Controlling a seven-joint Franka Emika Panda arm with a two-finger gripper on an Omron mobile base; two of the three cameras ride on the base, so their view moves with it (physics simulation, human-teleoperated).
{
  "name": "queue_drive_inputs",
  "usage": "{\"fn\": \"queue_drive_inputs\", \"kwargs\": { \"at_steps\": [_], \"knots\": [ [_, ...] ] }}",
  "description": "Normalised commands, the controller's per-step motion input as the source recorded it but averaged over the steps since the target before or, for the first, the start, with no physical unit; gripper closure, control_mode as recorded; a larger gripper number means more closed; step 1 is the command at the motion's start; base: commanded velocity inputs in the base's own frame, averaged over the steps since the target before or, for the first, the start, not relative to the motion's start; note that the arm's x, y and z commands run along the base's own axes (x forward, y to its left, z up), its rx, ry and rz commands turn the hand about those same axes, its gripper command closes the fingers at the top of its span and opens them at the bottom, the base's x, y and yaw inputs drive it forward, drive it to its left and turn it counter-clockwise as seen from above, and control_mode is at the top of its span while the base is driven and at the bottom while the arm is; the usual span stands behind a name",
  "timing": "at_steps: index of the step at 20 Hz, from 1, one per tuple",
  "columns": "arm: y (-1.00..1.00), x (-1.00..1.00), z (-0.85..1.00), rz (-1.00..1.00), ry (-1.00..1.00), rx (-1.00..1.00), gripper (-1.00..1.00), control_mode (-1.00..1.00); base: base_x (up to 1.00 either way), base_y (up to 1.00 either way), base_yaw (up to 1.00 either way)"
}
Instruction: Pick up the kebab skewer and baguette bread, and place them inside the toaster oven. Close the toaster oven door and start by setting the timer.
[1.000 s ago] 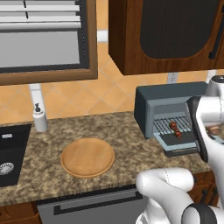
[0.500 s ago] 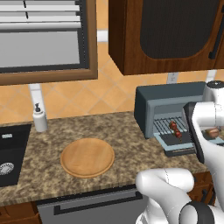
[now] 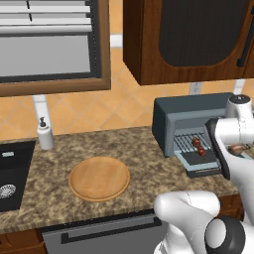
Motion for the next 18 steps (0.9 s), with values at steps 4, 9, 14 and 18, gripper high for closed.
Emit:
{"fn": "queue_drive_inputs", "kwargs": {
  "at_steps": [4, 9, 14, 18],
  "knots": [
    [-0.06, 0.33, -0.21, 0.05, 0.0, 0.0, 1.0, -1.0, 0.0, 0.0, 0.0],
    [0.0, 0.24, -0.27, 0.06, 0.0, 0.0, 1.0, -1.0, 0.0, 0.0, 0.0],
    [-0.06, 0.31, -0.15, 0.06, 0.0, 0.0, 1.0, -1.0, 0.0, 0.0, 0.0],
    [-0.11, 0.19, -0.15, 0.07, 0.04, 0.0, 1.0, -1.0, 0.0, 0.0, 0.0]
  ]
}}
